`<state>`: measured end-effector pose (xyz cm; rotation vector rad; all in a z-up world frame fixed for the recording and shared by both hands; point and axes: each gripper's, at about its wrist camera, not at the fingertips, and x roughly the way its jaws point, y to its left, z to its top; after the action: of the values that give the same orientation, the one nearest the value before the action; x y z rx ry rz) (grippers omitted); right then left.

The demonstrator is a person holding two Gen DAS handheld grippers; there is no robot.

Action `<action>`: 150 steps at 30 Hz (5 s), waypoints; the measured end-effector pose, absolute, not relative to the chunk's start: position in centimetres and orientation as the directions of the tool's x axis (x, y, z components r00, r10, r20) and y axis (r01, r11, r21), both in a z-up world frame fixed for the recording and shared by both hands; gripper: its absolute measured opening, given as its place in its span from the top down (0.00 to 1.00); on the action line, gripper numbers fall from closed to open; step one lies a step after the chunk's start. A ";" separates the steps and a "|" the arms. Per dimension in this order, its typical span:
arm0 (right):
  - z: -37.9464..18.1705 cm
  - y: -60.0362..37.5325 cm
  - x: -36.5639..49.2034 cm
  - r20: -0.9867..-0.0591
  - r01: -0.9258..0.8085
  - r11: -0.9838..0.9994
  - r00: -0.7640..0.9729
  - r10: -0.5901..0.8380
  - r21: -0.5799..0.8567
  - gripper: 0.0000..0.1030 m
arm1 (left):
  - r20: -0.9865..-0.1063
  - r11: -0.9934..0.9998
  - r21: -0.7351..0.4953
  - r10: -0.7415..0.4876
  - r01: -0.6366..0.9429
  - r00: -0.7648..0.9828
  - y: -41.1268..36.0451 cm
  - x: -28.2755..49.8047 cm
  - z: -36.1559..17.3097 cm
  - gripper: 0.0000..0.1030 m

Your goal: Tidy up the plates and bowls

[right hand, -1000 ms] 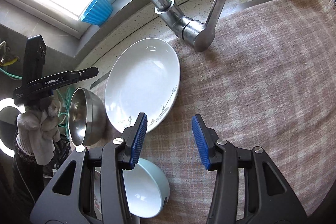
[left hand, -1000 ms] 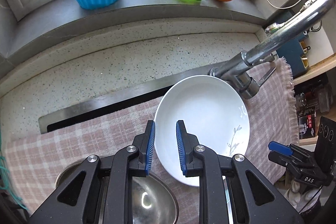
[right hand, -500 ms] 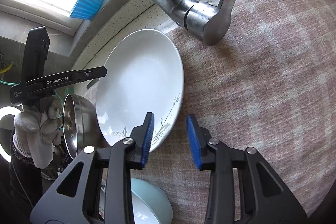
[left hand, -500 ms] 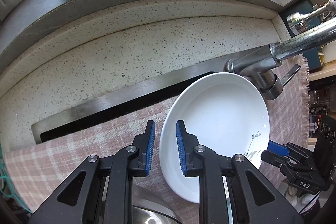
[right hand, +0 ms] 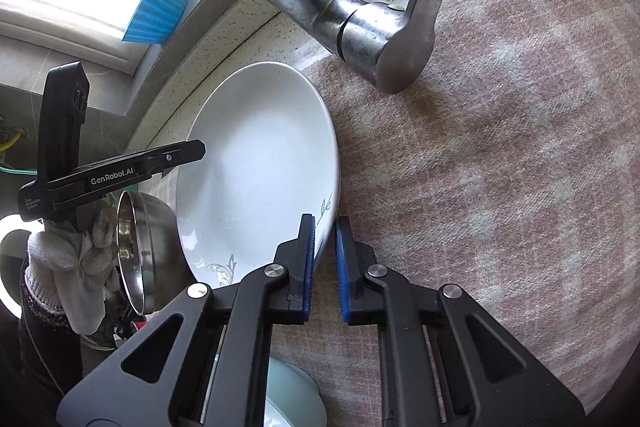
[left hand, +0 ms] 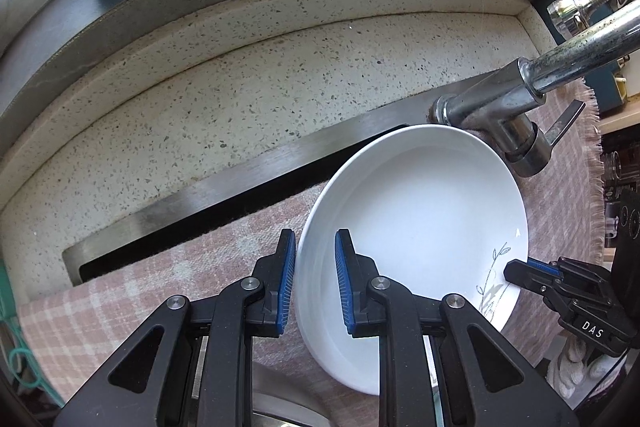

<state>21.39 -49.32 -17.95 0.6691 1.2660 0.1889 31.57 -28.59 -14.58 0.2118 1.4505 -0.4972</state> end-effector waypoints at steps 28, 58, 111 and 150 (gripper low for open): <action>-10.6 -50.2 17.2 -0.756 0.191 0.759 0.396 0.521 0.623 0.90 | -0.945 0.885 -0.200 -0.287 0.420 0.155 -25.8 29.1 -6.9 0.83; -5.8 -40.8 5.4 -0.719 0.067 0.748 0.345 0.604 0.660 0.90 | -0.897 0.894 -0.281 -0.374 0.349 0.234 -15.3 16.0 -1.4 0.83; -15.7 -35.8 -0.4 -0.783 0.178 0.763 0.098 0.614 0.621 0.84 | -0.925 0.918 -0.340 -0.366 0.206 0.106 -10.2 7.1 -12.1 0.83; -13.0 -34.0 0.3 -0.862 0.026 0.864 0.093 0.498 0.502 0.63 | -0.923 0.916 -0.333 -0.365 0.223 0.121 -9.7 6.7 -11.5 0.83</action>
<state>0.29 -34.02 -12.95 0.4454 1.4475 0.3675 6.67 -9.72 -11.53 -0.1227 1.3849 -0.4313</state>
